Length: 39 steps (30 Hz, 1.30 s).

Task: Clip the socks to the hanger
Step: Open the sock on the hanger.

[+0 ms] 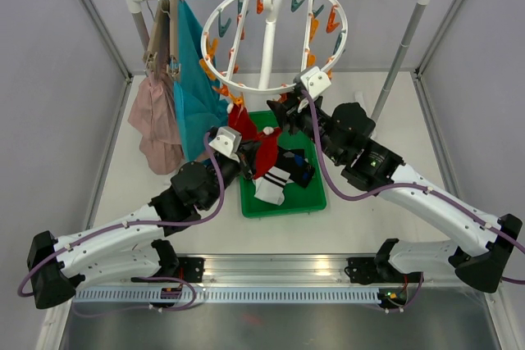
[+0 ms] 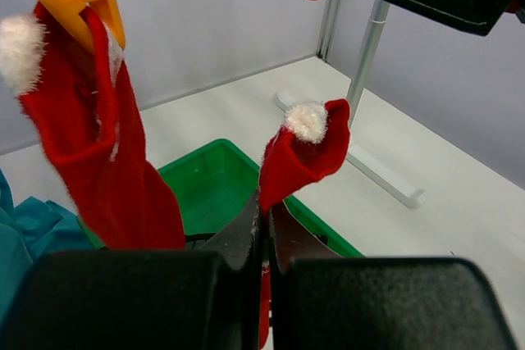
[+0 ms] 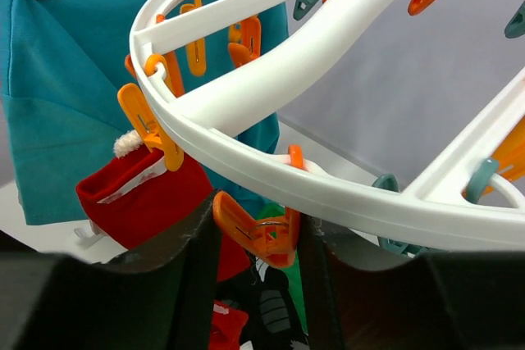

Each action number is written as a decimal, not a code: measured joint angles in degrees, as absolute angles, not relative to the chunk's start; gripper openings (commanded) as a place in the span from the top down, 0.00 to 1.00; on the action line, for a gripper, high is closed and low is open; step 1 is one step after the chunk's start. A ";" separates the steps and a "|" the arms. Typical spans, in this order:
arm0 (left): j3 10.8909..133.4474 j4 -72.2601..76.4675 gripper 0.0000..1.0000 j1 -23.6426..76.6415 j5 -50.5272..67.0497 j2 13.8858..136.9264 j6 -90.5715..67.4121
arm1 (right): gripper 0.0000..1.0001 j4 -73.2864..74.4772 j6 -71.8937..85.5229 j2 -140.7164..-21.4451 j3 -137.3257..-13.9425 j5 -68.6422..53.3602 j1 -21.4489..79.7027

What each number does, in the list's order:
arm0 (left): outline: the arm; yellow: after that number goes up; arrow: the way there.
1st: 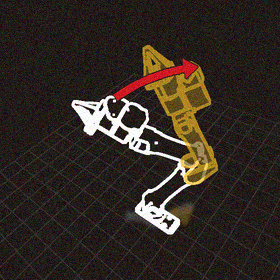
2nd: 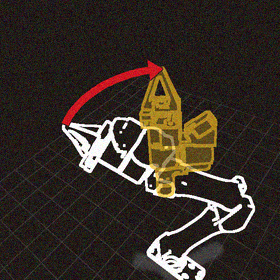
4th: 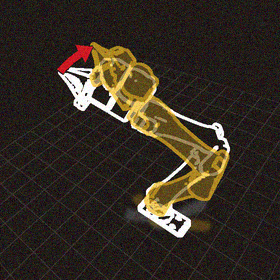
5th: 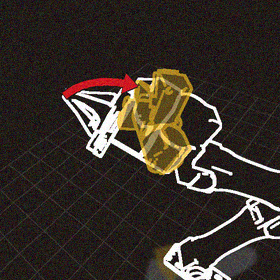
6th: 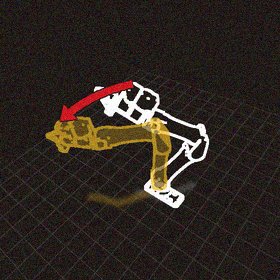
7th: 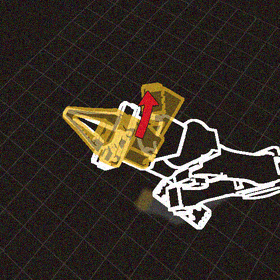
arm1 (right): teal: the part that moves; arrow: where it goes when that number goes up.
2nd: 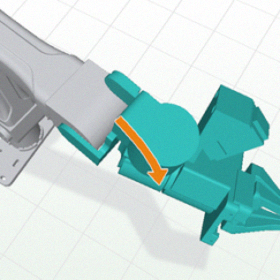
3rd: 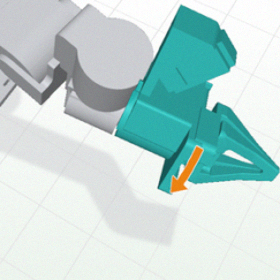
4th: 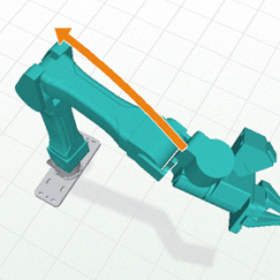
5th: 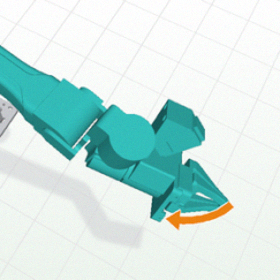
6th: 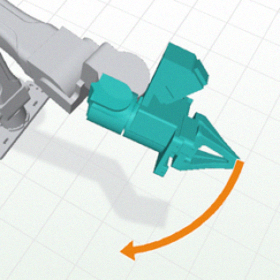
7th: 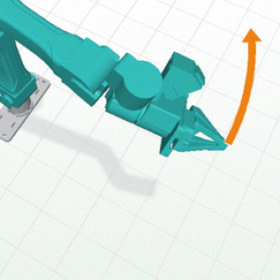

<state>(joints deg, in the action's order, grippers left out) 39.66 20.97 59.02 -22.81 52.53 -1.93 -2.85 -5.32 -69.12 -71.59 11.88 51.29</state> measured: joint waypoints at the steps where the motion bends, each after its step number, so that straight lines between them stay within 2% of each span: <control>1: 39.66 20.97 0.98 59.02 -22.96 52.53 -1.93 | 0.60 -2.87 -4.97 -69.12 -71.59 11.81 51.33; 5: 39.66 20.97 0.98 59.02 -23.59 52.53 -1.93 | 0.66 -2.87 -4.21 -69.12 -71.59 11.57 51.35; 6: 39.66 20.97 0.98 59.02 -23.70 52.53 -1.93 | 0.65 -2.85 -3.99 -69.10 -71.59 11.46 51.37; 8: 39.66 20.97 0.98 59.02 -23.86 52.53 -1.93 | 0.57 -2.76 -3.46 -69.08 -71.59 11.29 51.37; 12: 39.66 20.99 0.98 59.02 -23.94 52.56 -1.93 | 0.53 -2.11 -2.76 -68.93 -71.59 10.83 51.37; 19: 39.66 21.06 0.98 59.02 -25.08 52.56 -1.91 | 0.52 -1.52 -2.81 -67.20 -71.53 10.85 51.37; 22: 39.66 21.08 0.98 59.02 -25.45 52.56 -1.91 | 0.48 -1.48 -2.90 -66.67 -71.53 10.87 51.37; 27: 39.66 21.06 0.98 59.00 -25.52 52.56 -1.91 | 0.48 -0.67 -3.31 -66.61 -71.55 11.07 51.37; 36: 39.66 21.06 0.98 59.00 -25.61 52.56 -1.89 | 0.59 0.03 -4.21 -67.70 -72.27 11.53 51.37; 39: 39.66 21.06 0.98 59.00 -25.63 52.56 -1.89 | 0.68 0.05 -4.32 -68.16 -72.58 11.75 51.40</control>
